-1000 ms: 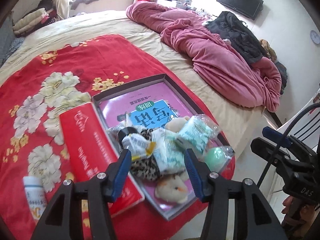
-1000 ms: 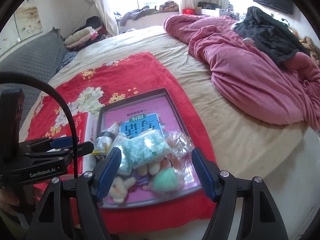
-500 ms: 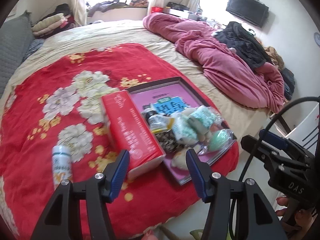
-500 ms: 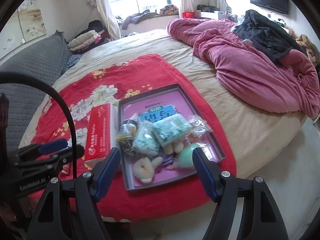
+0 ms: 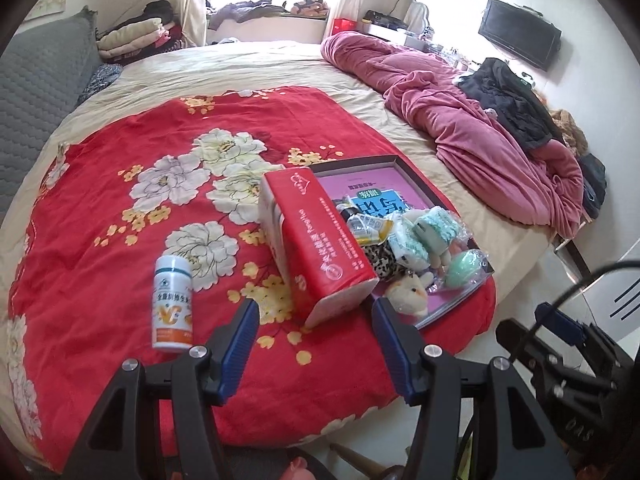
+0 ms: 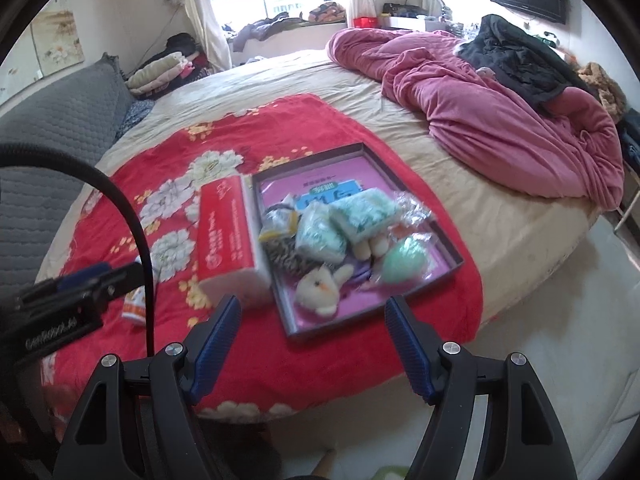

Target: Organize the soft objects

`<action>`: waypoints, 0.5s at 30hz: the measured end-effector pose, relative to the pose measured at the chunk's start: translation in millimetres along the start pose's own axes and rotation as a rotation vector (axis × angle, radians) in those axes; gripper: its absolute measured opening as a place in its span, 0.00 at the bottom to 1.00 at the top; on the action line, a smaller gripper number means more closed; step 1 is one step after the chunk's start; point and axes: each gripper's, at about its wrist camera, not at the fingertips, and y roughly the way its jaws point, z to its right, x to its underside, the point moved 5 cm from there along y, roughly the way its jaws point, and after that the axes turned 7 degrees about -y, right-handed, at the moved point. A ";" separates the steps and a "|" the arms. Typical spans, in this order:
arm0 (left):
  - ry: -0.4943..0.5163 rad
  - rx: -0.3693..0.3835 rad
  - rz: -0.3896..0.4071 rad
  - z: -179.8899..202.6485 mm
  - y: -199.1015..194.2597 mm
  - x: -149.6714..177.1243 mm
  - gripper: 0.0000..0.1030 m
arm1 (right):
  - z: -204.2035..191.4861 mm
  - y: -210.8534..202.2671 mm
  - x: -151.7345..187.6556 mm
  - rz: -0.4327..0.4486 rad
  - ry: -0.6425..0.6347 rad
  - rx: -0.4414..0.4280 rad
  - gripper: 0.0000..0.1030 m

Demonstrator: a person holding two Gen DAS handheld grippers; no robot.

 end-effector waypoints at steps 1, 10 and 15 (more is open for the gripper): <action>0.004 -0.001 -0.002 -0.2 -1.0 2.0 0.57 | -2.7 -2.5 2.5 0.003 -0.002 0.003 0.73; -0.001 -0.001 0.016 -6.2 -20.7 20.3 0.57 | -21.9 -24.8 20.1 0.033 -0.013 0.011 0.73; 0.014 -0.028 0.029 -10.5 -29.5 30.8 0.57 | -20.8 -23.3 33.6 -0.005 -0.007 0.009 0.73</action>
